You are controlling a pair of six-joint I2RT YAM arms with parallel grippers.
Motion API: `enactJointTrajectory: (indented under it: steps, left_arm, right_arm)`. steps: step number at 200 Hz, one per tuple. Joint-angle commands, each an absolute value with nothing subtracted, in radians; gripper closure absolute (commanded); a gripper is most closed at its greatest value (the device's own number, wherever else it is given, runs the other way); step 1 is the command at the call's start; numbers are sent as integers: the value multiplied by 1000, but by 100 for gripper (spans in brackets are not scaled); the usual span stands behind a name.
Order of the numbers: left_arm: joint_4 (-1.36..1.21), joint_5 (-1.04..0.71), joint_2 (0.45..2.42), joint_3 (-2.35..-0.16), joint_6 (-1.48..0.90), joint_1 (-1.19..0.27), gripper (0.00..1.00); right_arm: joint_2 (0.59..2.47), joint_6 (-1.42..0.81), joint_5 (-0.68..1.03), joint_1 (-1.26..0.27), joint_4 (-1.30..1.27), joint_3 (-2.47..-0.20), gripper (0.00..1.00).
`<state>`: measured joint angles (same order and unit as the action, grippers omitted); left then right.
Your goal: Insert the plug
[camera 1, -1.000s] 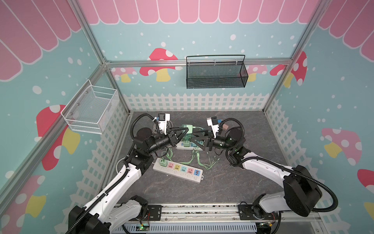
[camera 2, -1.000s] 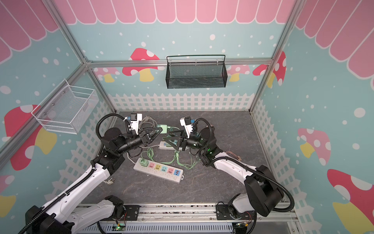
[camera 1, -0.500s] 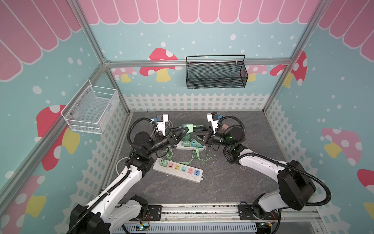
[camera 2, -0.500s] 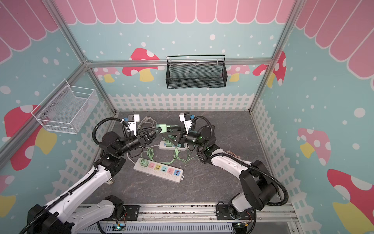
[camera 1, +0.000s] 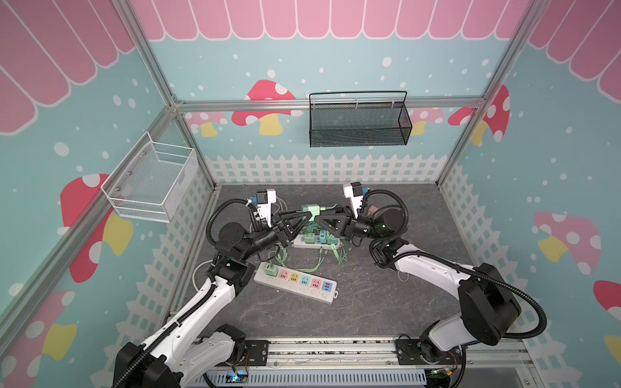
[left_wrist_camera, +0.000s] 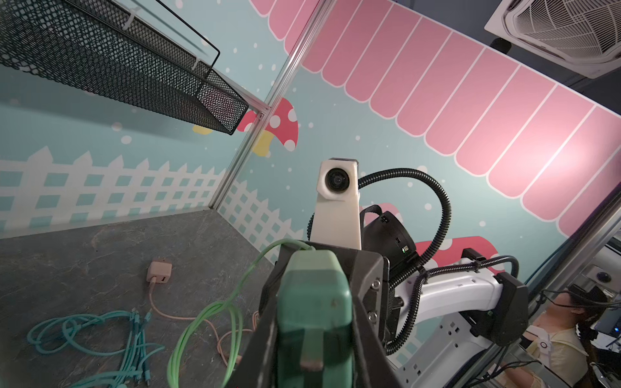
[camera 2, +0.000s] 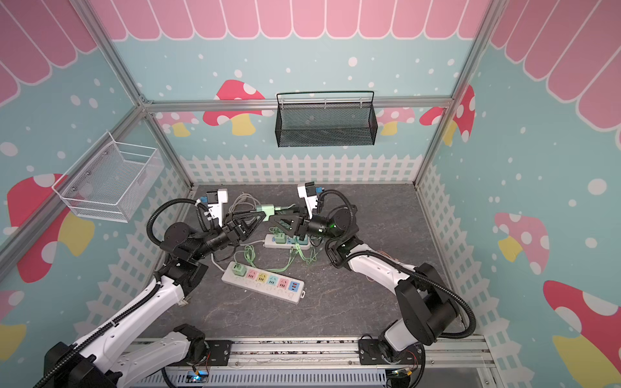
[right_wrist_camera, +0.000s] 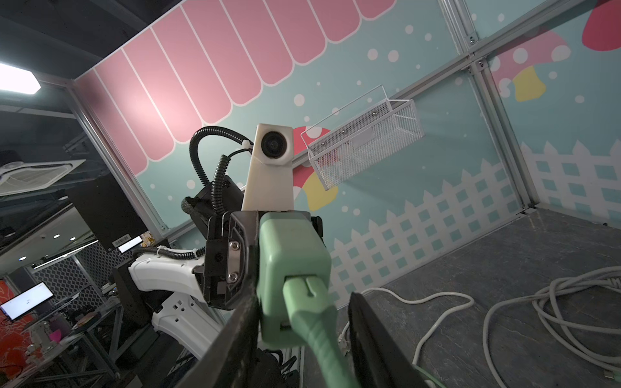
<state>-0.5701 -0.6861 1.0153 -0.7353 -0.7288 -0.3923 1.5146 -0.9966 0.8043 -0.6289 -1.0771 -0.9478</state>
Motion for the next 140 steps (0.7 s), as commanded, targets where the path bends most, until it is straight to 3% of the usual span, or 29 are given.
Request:
enactJointTrajectory:
  steps: [1, 67, 111, 140]
  left_arm:
    - [-638, -738, 1019, -731, -749, -399, 100]
    - [-684, -750, 1032, -730, -754, -405, 100]
    - [-628, -753, 1035, -742, -732, -405, 100]
    - [-558, -737, 1007, -738, -696, -405, 80]
  right_arm:
    - [1531, -1021, 823, -626, -1122, -984, 56]
    - [1539, -1030, 846, -626, -1137, -999, 56]
    - [1522, -1014, 822, -623, -1126, -984, 75]
    - [1512, -992, 817, -612, -1078, -976, 86]
